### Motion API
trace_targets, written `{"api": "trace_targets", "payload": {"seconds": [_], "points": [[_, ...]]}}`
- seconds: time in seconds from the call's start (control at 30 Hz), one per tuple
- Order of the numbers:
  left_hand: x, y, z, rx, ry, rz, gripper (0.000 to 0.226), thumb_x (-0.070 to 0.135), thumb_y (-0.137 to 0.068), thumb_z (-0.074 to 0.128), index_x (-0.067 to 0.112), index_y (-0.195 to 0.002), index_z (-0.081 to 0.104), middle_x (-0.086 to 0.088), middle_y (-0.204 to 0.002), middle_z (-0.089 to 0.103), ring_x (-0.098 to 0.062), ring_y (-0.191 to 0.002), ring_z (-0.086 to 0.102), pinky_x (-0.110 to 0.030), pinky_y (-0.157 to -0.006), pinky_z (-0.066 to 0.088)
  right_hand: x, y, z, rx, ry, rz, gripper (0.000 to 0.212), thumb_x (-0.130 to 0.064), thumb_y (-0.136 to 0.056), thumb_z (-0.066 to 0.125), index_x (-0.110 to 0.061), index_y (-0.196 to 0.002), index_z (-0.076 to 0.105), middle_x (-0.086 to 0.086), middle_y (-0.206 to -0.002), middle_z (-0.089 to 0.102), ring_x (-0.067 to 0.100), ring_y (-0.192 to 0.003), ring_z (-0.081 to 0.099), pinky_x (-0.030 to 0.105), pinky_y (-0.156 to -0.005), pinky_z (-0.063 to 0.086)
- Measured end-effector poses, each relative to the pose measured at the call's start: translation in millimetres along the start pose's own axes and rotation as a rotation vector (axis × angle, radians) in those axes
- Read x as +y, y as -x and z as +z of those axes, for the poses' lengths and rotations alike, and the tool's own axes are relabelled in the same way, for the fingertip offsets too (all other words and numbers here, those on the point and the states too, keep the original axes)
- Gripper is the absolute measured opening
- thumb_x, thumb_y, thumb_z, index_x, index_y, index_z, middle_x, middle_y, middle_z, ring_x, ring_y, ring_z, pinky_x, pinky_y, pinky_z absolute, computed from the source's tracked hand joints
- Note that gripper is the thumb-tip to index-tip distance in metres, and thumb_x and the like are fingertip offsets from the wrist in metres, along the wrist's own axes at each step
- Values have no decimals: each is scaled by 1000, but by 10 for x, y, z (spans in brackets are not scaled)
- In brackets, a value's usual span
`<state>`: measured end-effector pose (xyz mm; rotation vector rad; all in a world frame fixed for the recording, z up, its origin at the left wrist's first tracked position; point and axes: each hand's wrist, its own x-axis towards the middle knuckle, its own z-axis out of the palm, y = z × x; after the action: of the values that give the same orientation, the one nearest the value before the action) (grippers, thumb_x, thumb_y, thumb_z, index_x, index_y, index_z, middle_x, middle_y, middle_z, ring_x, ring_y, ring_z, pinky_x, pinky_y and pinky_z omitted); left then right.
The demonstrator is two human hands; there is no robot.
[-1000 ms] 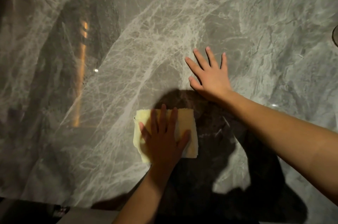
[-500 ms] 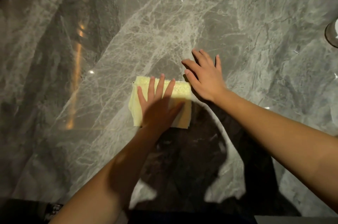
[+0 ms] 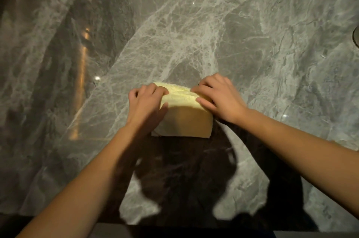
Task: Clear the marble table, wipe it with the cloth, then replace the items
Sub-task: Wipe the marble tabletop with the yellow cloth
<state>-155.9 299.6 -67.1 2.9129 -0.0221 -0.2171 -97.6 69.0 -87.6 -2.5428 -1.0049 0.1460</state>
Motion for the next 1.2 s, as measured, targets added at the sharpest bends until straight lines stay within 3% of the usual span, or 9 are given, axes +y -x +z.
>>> {"api": "trace_targets", "payload": {"seconds": [0.13, 0.2, 0.3, 0.43, 0.6, 0.77, 0.87, 1.0, 1.2], "points": [[-111, -231, -233, -184, 67, 80, 21, 37, -83, 60, 23, -99, 59, 5, -97, 60, -19, -99, 53, -36, -92, 29, -55, 12, 19, 48, -94, 62, 19, -32, -93, 54, -21, -102, 65, -2, -100, 60, 19, -94, 51, 30, -78, 39], [-168, -335, -398, -301, 252, 155, 15, 30, -83, 65, 18, -92, 62, 3, -88, 63, -18, -85, 57, -27, -77, 39, -85, -7, -5, 62, -193, 142, 18, -30, -92, 53, -18, -101, 62, -1, -99, 61, 18, -93, 51, 36, -76, 45], [-183, -491, -556, -362, 354, 197, 12, 21, -84, 66, 13, -94, 64, 7, -81, 59, -10, -71, 51, -10, -60, 34, -90, -22, -17, 78, -252, 218, 17, -27, -94, 49, -17, -105, 57, -3, -101, 61, 16, -95, 52, 41, -77, 48], [-74, -625, -422, -364, 92, 193, 27, 15, -84, 58, 15, -112, 56, -4, -107, 55, -22, -98, 53, -32, -86, 38, -118, -58, -11, 53, -187, 256, 22, -22, -94, 52, -17, -115, 56, -2, -109, 62, 18, -102, 51, 40, -80, 47], [106, -357, -204, -156, -24, 323, 56, 35, -80, 59, 20, -131, 43, -1, -139, 41, -22, -132, 35, -47, -113, 17, -215, -15, -48, 61, -28, 120, 34, -36, -91, 51, -21, -121, 55, 0, -122, 57, 22, -114, 48, 39, -93, 38], [26, -119, 110, -214, -166, 332, 77, 60, -82, 40, 21, -146, 24, -1, -156, 27, -22, -144, 23, -55, -114, 12, -373, 84, 112, -113, 170, 77, 79, -61, -85, 32, -12, -148, 32, 8, -155, 33, 24, -143, 29, 47, -117, 17], [-28, -120, 187, -211, -187, 332, 79, 64, -81, 35, 21, -147, 25, -3, -156, 28, -25, -144, 25, -55, -113, 13, -335, 214, 227, -245, 312, 167, 93, -74, -85, 24, -9, -151, 23, 9, -159, 21, 23, -147, 20, 53, -116, 18], [-7, -122, 179, -216, -233, 349, 82, 65, -81, 27, 19, -148, 24, -5, -156, 27, -27, -144, 24, -54, -114, 11, -298, 238, 240, -325, 274, 209, 95, -75, -84, 22, -12, -153, 2, 4, -163, 2, 20, -150, 3, 56, -118, 8], [83, -103, 5, -309, -273, 339, 79, 65, -85, 5, 21, -151, -2, -2, -161, -3, -21, -148, -5, -49, -116, -5, -362, 264, 62, -337, 201, 182, 89, -67, -90, 21, -12, -153, -9, 5, -161, -14, 19, -148, -14, 53, -119, -3]]}}
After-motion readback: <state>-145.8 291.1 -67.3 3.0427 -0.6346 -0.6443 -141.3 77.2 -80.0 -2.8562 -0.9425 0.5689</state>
